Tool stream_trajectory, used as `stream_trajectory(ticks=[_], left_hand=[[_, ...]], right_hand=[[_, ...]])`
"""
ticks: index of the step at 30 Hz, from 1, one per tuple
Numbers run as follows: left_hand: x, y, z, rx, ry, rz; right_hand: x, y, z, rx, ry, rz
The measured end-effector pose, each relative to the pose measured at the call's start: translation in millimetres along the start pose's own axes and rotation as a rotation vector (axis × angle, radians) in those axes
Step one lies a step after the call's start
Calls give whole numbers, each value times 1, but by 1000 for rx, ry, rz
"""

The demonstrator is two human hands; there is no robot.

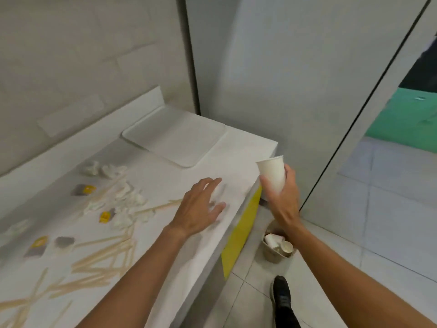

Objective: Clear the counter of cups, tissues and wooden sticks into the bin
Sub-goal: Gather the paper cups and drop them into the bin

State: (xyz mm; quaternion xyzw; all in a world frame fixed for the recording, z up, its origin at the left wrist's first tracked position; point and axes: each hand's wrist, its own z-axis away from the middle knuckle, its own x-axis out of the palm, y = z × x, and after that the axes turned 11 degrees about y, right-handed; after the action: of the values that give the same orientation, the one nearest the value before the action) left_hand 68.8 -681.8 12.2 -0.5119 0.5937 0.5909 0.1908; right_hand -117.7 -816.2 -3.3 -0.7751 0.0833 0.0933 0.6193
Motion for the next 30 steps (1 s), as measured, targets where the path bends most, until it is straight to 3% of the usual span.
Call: stream_trajectory(ticks=[3,7,11,18,30], left_hand=[[50,41,-38,111,-78,94],[117,86,-72,216,-204,134],[182,100,-91,144,-374,117],[287,84,-121,-53,-595,19],[420,17,-124,-226,-733,-39]], right_hand=[[-35,38,-33,78,56,50],[-65,102,-68,196,8,145],[-79,167,-98,380,-123,248],[-80,273,-133,499,-289,424],[-33,419,-142,733,-449,511]])
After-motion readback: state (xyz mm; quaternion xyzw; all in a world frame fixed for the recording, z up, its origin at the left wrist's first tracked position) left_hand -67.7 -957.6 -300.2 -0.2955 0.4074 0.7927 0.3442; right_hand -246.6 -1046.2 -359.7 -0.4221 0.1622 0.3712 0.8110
